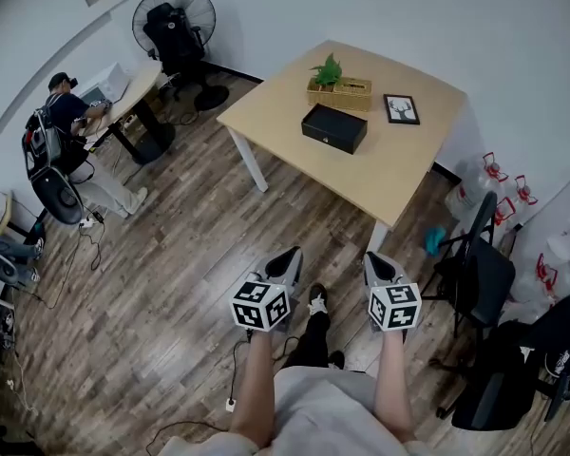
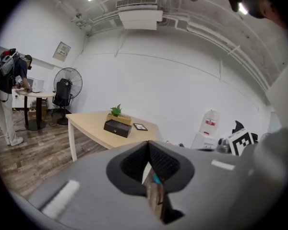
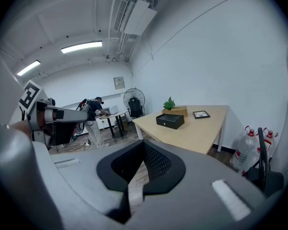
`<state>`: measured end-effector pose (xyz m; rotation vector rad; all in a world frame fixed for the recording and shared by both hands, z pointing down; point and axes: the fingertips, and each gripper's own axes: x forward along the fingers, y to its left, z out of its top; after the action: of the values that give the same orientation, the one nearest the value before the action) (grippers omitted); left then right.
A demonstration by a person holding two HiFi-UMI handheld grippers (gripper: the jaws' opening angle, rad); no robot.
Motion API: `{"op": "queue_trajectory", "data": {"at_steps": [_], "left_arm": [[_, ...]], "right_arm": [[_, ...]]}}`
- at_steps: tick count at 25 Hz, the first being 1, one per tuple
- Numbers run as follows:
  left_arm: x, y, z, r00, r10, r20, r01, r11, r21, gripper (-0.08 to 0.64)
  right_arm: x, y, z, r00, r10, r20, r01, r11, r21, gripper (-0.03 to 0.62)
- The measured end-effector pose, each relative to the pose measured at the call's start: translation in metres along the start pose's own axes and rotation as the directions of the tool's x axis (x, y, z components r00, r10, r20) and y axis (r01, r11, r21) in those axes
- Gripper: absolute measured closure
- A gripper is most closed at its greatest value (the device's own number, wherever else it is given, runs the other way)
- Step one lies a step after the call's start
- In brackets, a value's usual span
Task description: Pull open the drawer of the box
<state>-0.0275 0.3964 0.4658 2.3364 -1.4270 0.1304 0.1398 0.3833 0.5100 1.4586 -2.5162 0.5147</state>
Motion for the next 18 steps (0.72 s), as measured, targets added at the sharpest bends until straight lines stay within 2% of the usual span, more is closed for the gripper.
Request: {"op": "queue_trajectory", "data": {"at_steps": [9,18], "left_arm": [[0.088,0.022,0.033,1.000,-0.029,-0.009,0.029,0.999,-0.014,0.506],[0.177,0.091,0.067,0.999,-0.018,-0.050,0.016,0.999,-0.031,0.506]], "right_arm": [[0.055,-0.058,0.034,0.999,-0.030,0.012,0.029,0.999,0.040,0.595],[0.144,-0.111,0.075,0.997,-0.070,-0.008,0.071,0.995,0.067,0.595]]}}
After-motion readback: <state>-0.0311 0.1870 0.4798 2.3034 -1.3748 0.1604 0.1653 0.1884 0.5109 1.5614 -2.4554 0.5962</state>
